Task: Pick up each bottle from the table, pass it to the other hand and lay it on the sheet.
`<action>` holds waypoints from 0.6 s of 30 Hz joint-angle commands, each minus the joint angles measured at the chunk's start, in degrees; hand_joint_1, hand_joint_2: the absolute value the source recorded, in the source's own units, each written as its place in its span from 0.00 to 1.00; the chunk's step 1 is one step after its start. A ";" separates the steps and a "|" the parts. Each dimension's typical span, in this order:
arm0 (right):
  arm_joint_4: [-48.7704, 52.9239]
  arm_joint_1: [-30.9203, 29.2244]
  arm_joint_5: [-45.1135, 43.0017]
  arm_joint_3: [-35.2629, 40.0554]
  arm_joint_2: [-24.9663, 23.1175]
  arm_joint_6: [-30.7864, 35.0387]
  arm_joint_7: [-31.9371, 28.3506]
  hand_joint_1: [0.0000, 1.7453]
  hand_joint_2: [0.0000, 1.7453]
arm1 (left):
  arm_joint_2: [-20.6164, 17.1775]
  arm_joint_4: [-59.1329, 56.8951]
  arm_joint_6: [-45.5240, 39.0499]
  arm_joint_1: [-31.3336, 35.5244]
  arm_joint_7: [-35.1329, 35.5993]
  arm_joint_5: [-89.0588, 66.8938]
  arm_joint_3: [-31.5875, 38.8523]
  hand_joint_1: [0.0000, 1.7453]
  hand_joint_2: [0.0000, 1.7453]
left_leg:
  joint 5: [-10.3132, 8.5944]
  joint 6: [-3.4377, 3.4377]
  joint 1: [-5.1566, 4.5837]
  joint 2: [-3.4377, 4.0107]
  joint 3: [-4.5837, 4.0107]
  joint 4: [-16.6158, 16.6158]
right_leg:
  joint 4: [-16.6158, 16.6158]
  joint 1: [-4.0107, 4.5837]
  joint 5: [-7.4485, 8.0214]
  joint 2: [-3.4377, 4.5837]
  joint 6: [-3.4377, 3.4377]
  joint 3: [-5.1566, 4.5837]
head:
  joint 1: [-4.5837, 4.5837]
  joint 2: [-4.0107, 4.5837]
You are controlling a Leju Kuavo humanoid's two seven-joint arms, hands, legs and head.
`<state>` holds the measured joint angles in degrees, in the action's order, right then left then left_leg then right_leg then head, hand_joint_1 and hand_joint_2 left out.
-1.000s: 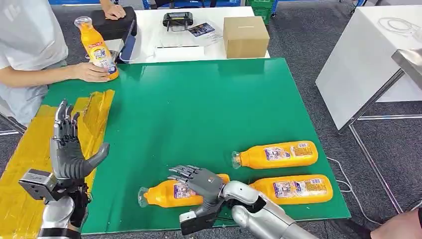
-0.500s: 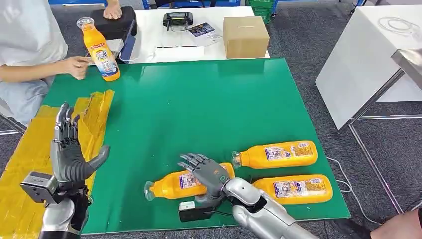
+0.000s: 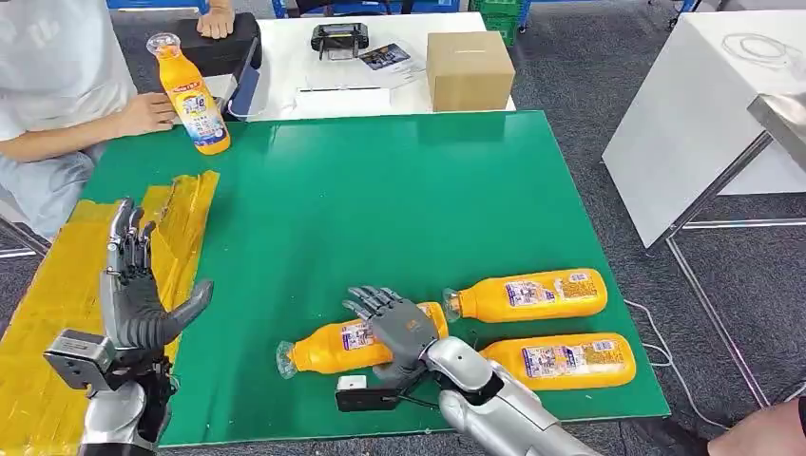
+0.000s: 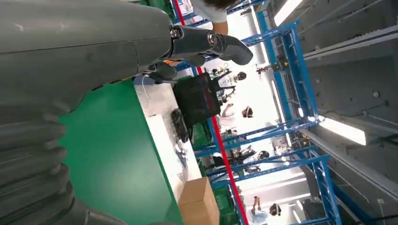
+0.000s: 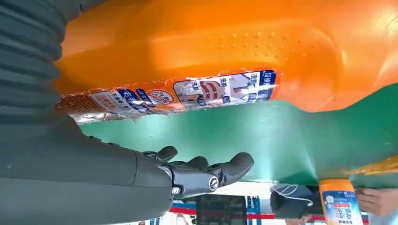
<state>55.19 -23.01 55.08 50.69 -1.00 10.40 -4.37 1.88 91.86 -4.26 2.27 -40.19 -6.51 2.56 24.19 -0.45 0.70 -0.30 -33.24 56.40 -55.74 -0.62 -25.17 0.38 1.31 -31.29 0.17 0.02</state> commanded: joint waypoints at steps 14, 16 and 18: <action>-15.95 -5.04 5.79 -3.52 -3.78 -1.59 6.63 0.00 1.00 | 1.45 -3.26 0.60 1.15 0.19 0.10 0.43 0.00 1.00 | 0.03 0.04 0.00 -0.01 0.19 -0.05 | 0.08 0.01 -0.03 -0.07 -0.03 0.20 | 0.02 0.00; -17.82 -5.61 6.08 -3.94 -4.26 -2.22 6.84 0.13 1.00 | 1.64 -3.79 0.87 1.43 0.19 0.19 0.51 0.00 1.00 | 0.04 0.06 0.02 -0.05 0.24 -0.05 | 0.11 0.05 -0.05 -0.13 -0.04 0.29 | 0.00 0.00; -17.82 -5.61 6.08 -3.94 -4.26 -2.22 6.84 0.13 1.00 | 1.64 -3.79 0.87 1.43 0.19 0.19 0.51 0.00 1.00 | 0.02 0.06 0.00 0.00 0.23 -0.06 | 0.10 0.02 -0.02 -0.07 -0.03 0.24 | 0.02 0.00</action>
<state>47.27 -25.77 60.39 48.30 -3.80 9.66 1.47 2.51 91.84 -3.89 2.26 -40.19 -6.51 2.56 24.19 -0.44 0.70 -0.29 -33.16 56.40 -55.73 -0.61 -25.17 0.39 1.30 -31.25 0.20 0.02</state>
